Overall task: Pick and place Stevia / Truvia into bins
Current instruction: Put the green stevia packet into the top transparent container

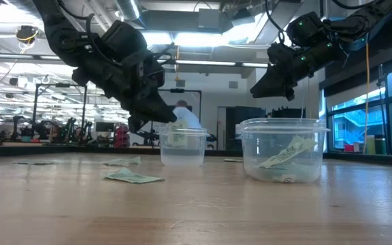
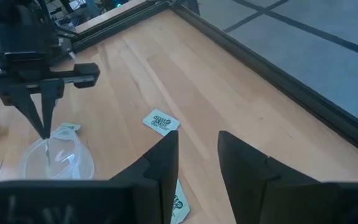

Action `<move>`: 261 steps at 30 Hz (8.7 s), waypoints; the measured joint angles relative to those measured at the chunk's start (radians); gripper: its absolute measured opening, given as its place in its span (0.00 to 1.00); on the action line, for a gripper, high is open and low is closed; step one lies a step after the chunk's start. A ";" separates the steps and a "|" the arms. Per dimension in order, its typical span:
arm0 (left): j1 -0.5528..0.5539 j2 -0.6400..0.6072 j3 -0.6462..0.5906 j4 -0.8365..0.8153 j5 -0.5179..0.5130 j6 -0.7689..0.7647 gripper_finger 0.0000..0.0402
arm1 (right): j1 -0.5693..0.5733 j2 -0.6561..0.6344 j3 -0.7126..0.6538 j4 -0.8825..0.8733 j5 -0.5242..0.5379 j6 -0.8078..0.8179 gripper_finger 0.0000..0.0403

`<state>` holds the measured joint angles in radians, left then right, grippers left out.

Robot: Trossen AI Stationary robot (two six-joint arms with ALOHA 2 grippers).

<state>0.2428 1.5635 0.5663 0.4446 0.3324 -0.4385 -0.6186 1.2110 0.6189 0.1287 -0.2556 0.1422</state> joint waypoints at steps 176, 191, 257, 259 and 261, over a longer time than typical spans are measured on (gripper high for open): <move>0.150 -0.001 0.506 -0.831 0.339 0.800 0.01 | 0.000 0.000 0.000 -0.107 0.000 -0.019 0.29; 0.061 0.108 0.504 -0.790 0.212 0.841 0.00 | 0.000 0.000 0.000 -0.136 0.000 -0.043 0.29; -0.408 0.129 0.540 -0.961 -0.182 0.175 0.28 | 0.000 0.000 0.000 -0.181 0.000 -0.047 0.29; -0.407 0.157 0.540 -0.959 -0.182 0.150 0.29 | 0.000 0.000 0.000 -0.182 0.000 -0.048 0.29; -0.407 0.186 0.540 -0.964 -0.179 0.145 0.29 | 0.000 0.000 0.000 -0.184 0.000 -0.049 0.29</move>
<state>-0.1638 1.7492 1.1063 -0.5198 0.1536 -0.2933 -0.6187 1.2110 0.6186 -0.0553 -0.2554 0.0931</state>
